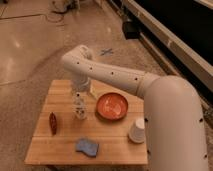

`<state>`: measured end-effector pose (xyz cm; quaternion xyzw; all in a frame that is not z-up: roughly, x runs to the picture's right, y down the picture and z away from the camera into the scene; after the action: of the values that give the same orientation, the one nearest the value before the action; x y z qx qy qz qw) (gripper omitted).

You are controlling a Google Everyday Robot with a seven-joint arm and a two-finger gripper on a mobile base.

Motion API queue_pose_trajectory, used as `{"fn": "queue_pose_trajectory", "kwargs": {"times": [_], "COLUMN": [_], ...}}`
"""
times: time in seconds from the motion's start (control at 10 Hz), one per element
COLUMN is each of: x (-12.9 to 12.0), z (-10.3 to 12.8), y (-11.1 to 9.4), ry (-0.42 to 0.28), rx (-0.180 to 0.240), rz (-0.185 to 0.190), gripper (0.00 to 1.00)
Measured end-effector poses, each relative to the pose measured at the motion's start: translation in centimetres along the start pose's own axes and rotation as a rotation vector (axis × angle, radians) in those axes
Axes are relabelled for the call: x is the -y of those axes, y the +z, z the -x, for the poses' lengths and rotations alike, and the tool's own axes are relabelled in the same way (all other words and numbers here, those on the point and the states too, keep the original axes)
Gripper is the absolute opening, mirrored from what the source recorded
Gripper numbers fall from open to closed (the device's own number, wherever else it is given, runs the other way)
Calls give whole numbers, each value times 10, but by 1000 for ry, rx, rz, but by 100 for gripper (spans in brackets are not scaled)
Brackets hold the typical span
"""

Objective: Knock the bottle over

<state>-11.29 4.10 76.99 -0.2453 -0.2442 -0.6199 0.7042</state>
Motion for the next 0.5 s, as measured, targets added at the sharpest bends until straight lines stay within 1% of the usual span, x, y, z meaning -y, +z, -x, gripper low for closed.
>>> {"fn": "queue_pose_trajectory", "kwargs": {"times": [0.2, 0.5], "x": [-29, -91], "z": [-8, -23], "y": [3, 7], "ry": [31, 100], "rx": [5, 7], "rz": [13, 36], "gripper": [80, 80]}}
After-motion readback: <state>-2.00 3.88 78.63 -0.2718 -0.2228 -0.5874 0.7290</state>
